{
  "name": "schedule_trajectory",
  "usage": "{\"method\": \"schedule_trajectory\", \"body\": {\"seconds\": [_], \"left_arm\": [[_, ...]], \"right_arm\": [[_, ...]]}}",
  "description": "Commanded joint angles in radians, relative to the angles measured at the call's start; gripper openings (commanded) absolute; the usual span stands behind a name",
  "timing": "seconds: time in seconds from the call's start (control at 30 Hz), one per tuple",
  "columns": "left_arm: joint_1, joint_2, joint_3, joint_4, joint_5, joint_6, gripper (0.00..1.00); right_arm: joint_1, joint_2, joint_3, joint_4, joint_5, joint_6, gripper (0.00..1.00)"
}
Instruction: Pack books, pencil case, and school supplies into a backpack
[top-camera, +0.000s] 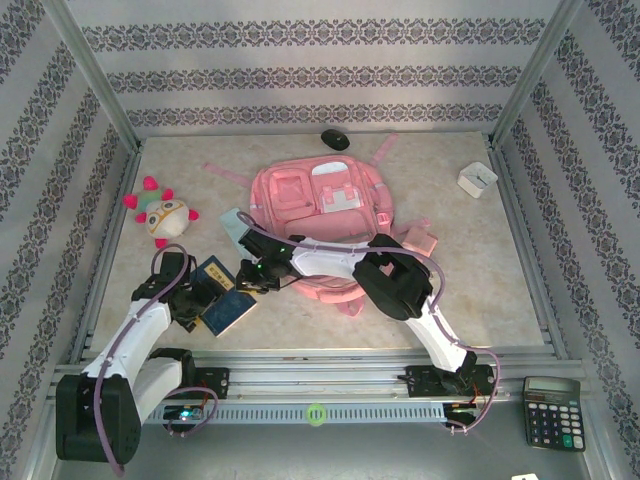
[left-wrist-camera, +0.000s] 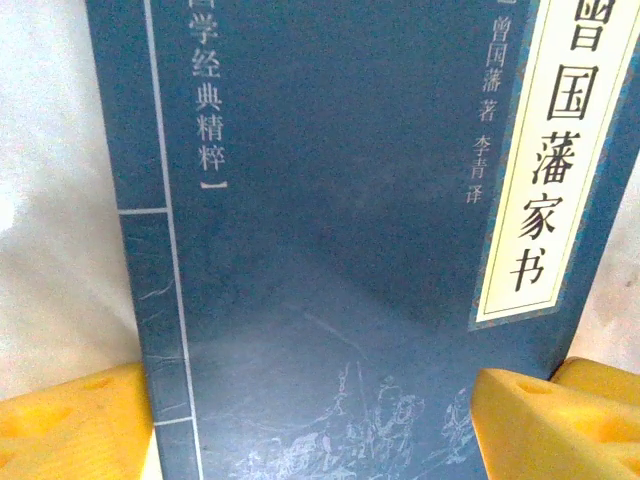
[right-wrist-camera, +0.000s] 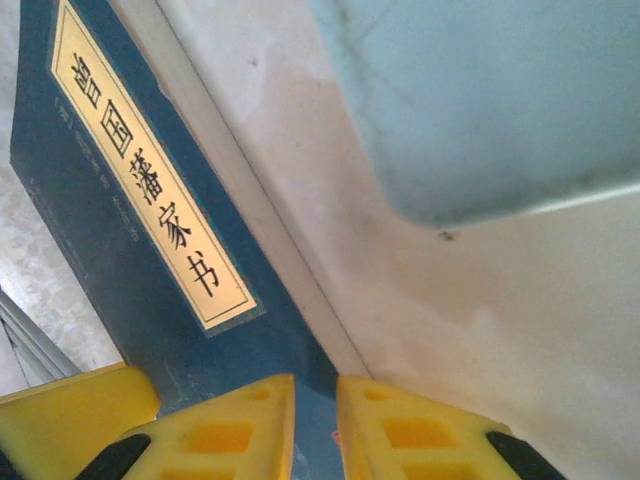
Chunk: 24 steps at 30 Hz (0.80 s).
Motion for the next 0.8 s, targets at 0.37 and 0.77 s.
{"method": "schedule_trajectory", "body": {"seconds": [0.37, 0.77], "left_arm": [[-0.02, -0.073, 0.021, 0.22, 0.28, -0.017, 0.72], [-0.02, -0.187, -0.031, 0.334, 0.276, -0.063, 0.68]], "right_arm": [[-0.019, -0.004, -0.069, -0.017, 0.002, 0.02, 0.18], [-0.021, -0.015, -0.087, -0.004, -0.004, 0.022, 0.17]]}}
